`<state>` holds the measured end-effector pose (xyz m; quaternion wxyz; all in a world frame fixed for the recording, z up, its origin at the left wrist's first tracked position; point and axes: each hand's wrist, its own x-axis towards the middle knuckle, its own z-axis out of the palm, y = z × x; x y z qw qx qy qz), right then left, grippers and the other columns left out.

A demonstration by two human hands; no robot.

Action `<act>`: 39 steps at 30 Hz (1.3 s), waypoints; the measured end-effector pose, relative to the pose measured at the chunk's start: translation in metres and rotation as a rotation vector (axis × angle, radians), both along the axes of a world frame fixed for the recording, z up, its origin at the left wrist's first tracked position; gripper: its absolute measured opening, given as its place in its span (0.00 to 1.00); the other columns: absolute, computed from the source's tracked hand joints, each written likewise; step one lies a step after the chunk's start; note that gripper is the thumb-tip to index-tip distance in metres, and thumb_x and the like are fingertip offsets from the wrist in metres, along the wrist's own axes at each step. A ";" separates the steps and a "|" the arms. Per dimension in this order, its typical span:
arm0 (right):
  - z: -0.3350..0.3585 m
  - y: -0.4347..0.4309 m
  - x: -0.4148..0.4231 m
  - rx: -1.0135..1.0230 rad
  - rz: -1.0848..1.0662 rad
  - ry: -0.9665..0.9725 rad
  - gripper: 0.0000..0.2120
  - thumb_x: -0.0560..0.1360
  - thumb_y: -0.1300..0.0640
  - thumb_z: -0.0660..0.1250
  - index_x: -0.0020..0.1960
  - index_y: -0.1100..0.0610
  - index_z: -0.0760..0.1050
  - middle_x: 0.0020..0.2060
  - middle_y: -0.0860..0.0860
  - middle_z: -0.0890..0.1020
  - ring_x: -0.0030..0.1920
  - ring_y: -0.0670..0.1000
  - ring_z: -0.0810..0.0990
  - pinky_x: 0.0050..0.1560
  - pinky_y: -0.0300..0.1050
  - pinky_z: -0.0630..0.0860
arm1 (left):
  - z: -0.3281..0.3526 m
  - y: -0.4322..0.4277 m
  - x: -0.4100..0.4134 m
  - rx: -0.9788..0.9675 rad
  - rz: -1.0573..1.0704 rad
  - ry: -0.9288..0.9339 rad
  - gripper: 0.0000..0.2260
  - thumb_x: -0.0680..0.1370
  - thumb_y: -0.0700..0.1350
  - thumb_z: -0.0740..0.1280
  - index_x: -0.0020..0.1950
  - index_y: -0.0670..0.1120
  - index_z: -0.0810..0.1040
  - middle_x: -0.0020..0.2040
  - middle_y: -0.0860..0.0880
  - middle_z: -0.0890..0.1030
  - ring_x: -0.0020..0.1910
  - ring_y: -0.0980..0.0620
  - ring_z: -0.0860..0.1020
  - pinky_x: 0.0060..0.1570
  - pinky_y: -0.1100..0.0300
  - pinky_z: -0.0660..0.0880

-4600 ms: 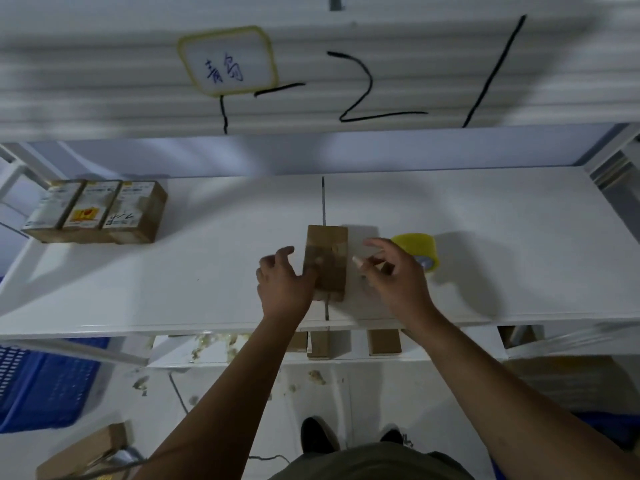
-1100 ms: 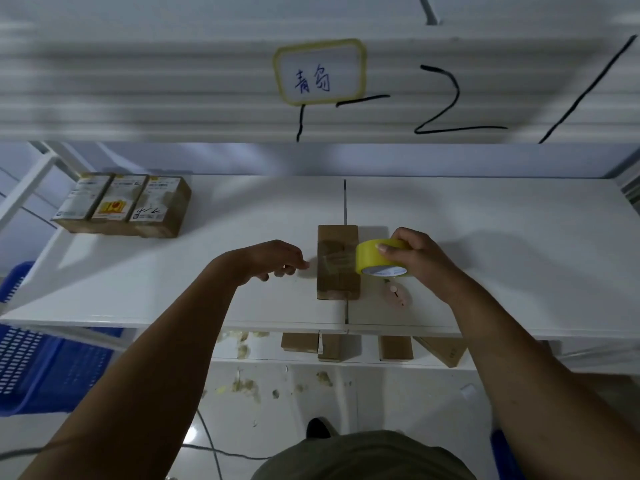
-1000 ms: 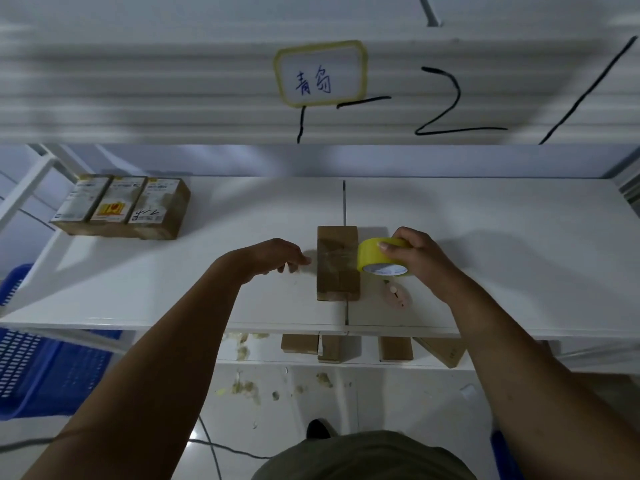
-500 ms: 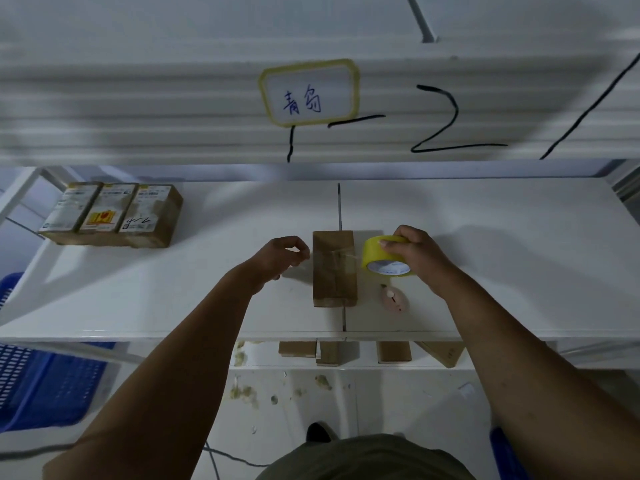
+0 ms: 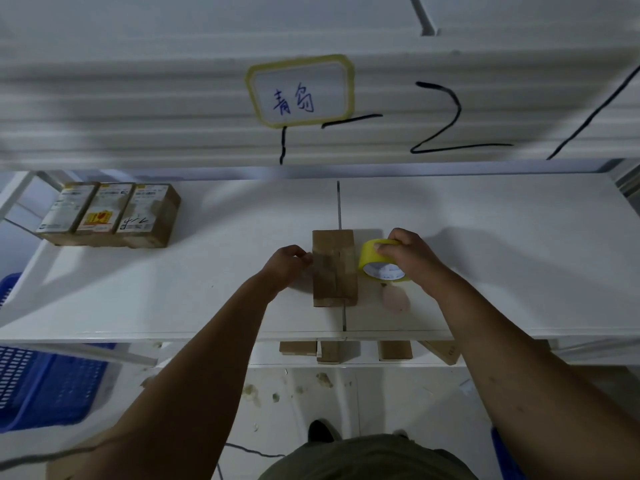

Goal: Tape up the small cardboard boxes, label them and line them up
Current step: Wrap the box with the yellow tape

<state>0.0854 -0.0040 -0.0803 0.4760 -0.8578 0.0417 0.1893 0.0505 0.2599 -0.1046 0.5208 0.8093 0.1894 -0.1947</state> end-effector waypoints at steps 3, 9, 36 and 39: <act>0.000 0.010 0.001 -0.038 0.004 -0.023 0.18 0.79 0.53 0.69 0.37 0.53 0.63 0.35 0.49 0.67 0.39 0.52 0.67 0.40 0.48 0.62 | -0.006 -0.016 -0.001 0.067 0.105 0.034 0.12 0.86 0.44 0.61 0.67 0.44 0.76 0.60 0.44 0.78 0.59 0.43 0.77 0.60 0.50 0.74; 0.001 0.008 0.005 0.017 0.003 -0.027 0.13 0.77 0.56 0.71 0.41 0.56 0.68 0.38 0.53 0.68 0.42 0.53 0.69 0.44 0.48 0.63 | -0.015 -0.037 -0.006 0.015 0.341 0.078 0.17 0.84 0.49 0.60 0.71 0.48 0.76 0.64 0.43 0.80 0.62 0.39 0.79 0.62 0.40 0.80; 0.073 -0.045 -0.016 0.555 0.155 -0.194 0.17 0.73 0.46 0.72 0.38 0.54 0.67 0.34 0.51 0.64 0.38 0.50 0.67 0.41 0.48 0.60 | 0.047 -0.053 -0.042 -0.581 0.575 -0.177 0.14 0.86 0.39 0.56 0.64 0.39 0.80 0.60 0.34 0.83 0.52 0.37 0.84 0.48 0.45 0.83; 0.076 -0.047 -0.021 0.526 0.172 -0.222 0.17 0.73 0.46 0.72 0.38 0.54 0.68 0.34 0.50 0.65 0.39 0.51 0.67 0.43 0.48 0.60 | 0.073 -0.069 -0.053 -0.437 0.603 -0.314 0.22 0.89 0.56 0.50 0.57 0.47 0.82 0.54 0.41 0.86 0.49 0.43 0.85 0.46 0.48 0.83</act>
